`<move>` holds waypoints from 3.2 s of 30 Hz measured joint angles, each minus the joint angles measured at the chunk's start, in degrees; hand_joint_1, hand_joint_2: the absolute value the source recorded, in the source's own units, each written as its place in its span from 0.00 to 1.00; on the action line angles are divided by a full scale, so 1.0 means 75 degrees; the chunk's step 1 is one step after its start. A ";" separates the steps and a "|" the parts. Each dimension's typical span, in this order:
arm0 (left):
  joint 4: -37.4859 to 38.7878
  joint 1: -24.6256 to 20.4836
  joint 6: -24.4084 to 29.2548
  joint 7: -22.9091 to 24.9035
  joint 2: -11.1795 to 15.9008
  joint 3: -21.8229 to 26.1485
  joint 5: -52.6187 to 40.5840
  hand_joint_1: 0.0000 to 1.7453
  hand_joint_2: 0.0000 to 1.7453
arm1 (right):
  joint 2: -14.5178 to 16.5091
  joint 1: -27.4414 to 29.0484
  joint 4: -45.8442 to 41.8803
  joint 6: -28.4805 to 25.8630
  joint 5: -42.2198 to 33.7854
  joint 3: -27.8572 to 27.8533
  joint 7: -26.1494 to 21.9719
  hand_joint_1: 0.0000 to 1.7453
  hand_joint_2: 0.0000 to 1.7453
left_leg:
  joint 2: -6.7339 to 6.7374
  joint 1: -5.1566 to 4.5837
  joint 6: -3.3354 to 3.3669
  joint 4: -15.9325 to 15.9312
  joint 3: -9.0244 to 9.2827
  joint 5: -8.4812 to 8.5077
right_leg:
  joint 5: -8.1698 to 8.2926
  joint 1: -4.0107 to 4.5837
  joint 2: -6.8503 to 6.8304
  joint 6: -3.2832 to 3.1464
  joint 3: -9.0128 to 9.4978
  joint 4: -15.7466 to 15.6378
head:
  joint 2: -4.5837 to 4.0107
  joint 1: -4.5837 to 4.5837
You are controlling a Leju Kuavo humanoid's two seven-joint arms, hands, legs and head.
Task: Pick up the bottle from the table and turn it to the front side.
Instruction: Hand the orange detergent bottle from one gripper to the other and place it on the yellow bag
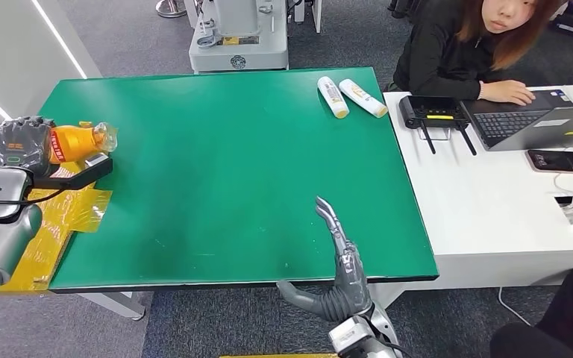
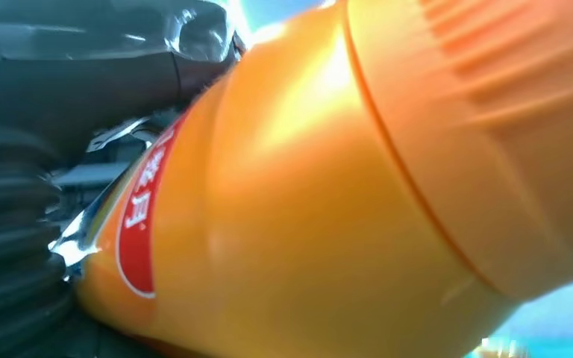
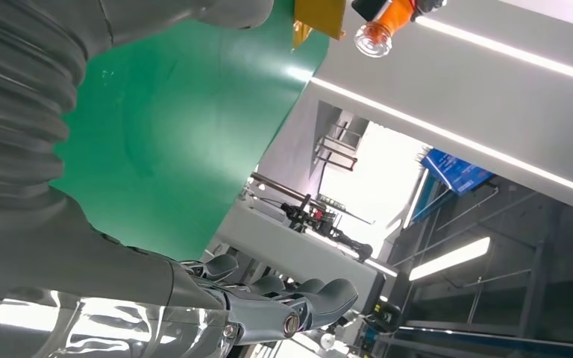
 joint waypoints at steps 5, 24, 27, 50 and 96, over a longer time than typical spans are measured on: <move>0.0026 0.0513 0.0230 -0.0449 0.0020 0.0251 0.0479 1.00 1.00 | -0.0013 0.0013 -0.0060 0.0043 0.0002 0.0000 0.0036 0.00 1.00 | 0.0004 0.0000 -0.0007 0.0000 0.0003 -0.0005 | -0.0001 0.0000 0.0005 -0.0002 -0.0001 0.0000 | 0.0000 0.0000; 0.0077 0.2145 -0.0081 -0.1062 -0.0388 0.0438 0.0818 1.00 1.00 | -0.0015 -0.0256 0.0031 0.0479 -0.0176 0.0087 0.0081 0.00 1.00 | -0.0004 0.0001 -0.0016 -0.0002 -0.0001 -0.0011 | -0.0005 0.0000 -0.0003 -0.0006 -0.0005 -0.0001 | 0.0000 -0.0001; 0.0141 0.2228 0.0329 -0.1055 -0.0465 0.0436 0.0557 1.00 1.00 | -0.0016 -0.0319 0.0080 0.0471 -0.0231 0.0154 0.0071 0.00 1.00 | -0.0003 0.0001 -0.0016 -0.0002 0.0000 -0.0011 | -0.0005 0.0000 -0.0003 -0.0007 -0.0006 -0.0001 | 0.0000 -0.0001; 0.0388 0.1987 0.2194 -0.0459 -0.1325 0.0208 -0.0844 0.96 1.00 | -0.0118 -0.0388 0.0220 0.0028 -0.0197 0.0627 0.0031 0.00 1.00 | -0.0004 0.0001 -0.0017 -0.0001 0.0002 -0.0010 | -0.0004 0.0000 -0.0004 -0.0007 -0.0010 -0.0001 | 0.0000 -0.0001; 0.1507 0.1620 0.0952 0.1059 -0.1600 0.0833 -0.0414 0.00 1.00 | -0.0267 0.0381 -0.0637 0.0786 0.1007 0.0641 0.0680 0.00 1.00 | -0.0002 0.0001 -0.0017 -0.0004 0.0001 -0.0011 | -0.0005 0.0000 -0.0003 -0.0009 -0.0010 0.0001 | 0.0000 0.0000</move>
